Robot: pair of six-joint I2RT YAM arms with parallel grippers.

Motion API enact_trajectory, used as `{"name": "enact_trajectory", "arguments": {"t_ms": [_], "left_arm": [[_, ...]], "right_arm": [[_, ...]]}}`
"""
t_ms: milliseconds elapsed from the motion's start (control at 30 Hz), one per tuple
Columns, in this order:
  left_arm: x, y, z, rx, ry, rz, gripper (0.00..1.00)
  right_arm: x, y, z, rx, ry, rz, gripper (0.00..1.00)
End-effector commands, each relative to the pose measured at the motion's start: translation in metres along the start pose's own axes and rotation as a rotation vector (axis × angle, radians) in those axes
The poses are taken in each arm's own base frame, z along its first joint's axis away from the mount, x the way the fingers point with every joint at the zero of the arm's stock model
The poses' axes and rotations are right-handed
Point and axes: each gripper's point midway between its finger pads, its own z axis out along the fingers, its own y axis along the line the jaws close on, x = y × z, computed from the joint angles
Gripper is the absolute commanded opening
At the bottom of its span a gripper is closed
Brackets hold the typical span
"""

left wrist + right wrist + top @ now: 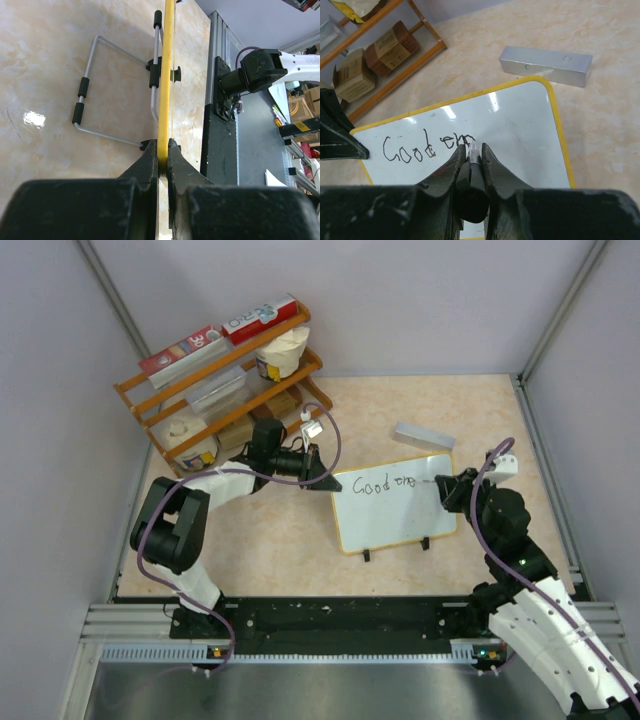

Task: Write a sentence on the whiteboard
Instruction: Write a sentence on the whiteboard, then place the whiteboard at the center of the board, then adjust the whiteboard on the whiteboard stand.

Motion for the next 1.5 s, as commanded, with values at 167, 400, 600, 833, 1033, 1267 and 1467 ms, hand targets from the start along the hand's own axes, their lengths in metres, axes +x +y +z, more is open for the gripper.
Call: {"name": "enact_trajectory", "arguments": {"t_ms": [167,400,600,833,1033,1267,1467], "left_arm": [[0.031,0.0,0.013,0.033,0.079,0.021,0.0],[0.032,0.0,0.011,0.019,0.089,0.024,0.0],[0.024,0.0,0.008,-0.025,0.084,0.066,0.28],[0.012,-0.007,-0.002,-0.098,0.05,0.14,0.53],[0.013,-0.022,-0.016,-0.164,-0.013,0.147,0.69],[0.037,-0.023,-0.02,-0.208,-0.202,-0.06,0.78],[0.044,-0.032,0.004,-0.142,-0.265,-0.115,0.79]], "right_arm": [[-0.054,0.013,-0.008,-0.021,-0.144,-0.008,0.0],[-0.055,0.019,-0.008,-0.052,-0.141,0.0,0.0],[-0.053,0.034,-0.01,-0.127,-0.112,-0.003,0.0],[-0.047,0.046,-0.012,-0.189,-0.063,-0.007,0.0],[-0.041,0.05,-0.017,-0.219,-0.04,-0.007,0.0],[-0.045,0.053,-0.022,-0.236,-0.05,0.002,0.0],[-0.048,0.057,-0.024,-0.253,-0.053,0.009,0.0]]}}
